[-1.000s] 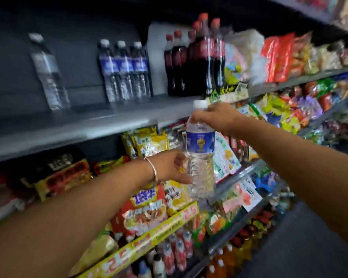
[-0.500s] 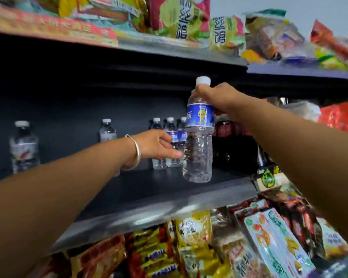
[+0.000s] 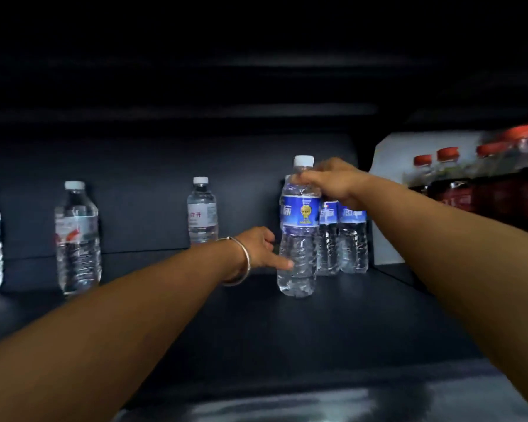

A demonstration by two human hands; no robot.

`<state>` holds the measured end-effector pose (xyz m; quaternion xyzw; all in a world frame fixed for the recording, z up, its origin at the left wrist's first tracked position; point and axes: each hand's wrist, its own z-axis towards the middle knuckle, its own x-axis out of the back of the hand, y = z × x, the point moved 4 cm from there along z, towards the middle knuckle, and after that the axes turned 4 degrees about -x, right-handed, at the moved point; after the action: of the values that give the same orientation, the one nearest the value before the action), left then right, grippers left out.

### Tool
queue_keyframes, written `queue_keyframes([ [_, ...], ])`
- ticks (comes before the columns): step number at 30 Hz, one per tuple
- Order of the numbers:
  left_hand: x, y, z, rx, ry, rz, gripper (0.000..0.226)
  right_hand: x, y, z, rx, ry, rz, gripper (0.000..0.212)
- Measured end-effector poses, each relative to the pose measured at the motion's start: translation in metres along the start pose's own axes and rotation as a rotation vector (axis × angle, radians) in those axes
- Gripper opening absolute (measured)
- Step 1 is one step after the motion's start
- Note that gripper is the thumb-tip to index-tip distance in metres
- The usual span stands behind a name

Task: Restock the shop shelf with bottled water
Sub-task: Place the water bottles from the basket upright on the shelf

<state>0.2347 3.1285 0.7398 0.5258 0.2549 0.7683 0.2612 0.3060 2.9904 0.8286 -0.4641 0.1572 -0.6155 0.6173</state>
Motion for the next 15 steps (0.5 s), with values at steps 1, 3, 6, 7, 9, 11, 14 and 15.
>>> queue_keyframes([
  [1, -0.002, -0.005, 0.006, 0.016, -0.001, -0.005, 0.069, -0.004, 0.004, 0.008, 0.002, -0.018, 0.000, 0.030],
  [3, -0.006, -0.016, 0.016, 0.044, 0.001, -0.022, 0.042, -0.013, 0.011, 0.022, -0.004, -0.076, 0.033, 0.041],
  [6, -0.012, -0.029, 0.029, 0.069, 0.006, -0.099, 0.035, -0.024, 0.016, 0.041, -0.019, -0.135, 0.109, 0.038],
  [7, -0.013, -0.033, 0.031, 0.074, 0.020, -0.119, 0.036, -0.026, 0.018, 0.047, -0.027, -0.133, 0.141, 0.030],
  [9, -0.014, -0.042, 0.037, 0.078, 0.063, -0.150, 0.033, -0.029, 0.022, 0.056, -0.043, -0.134, 0.189, 0.025],
  [11, -0.014, -0.045, 0.040, 0.065, 0.103, -0.172, 0.039, -0.035, 0.025, 0.064, -0.044, -0.164, 0.208, 0.024],
  [14, -0.015, -0.048, 0.046, 0.050, 0.113, -0.196, 0.044, -0.042, 0.026, 0.070, -0.059, -0.211, 0.258, 0.021],
  [15, -0.015, -0.049, 0.048, 0.051, 0.111, -0.197, 0.036, -0.043, 0.026, 0.071, -0.058, -0.232, 0.262, 0.019],
])
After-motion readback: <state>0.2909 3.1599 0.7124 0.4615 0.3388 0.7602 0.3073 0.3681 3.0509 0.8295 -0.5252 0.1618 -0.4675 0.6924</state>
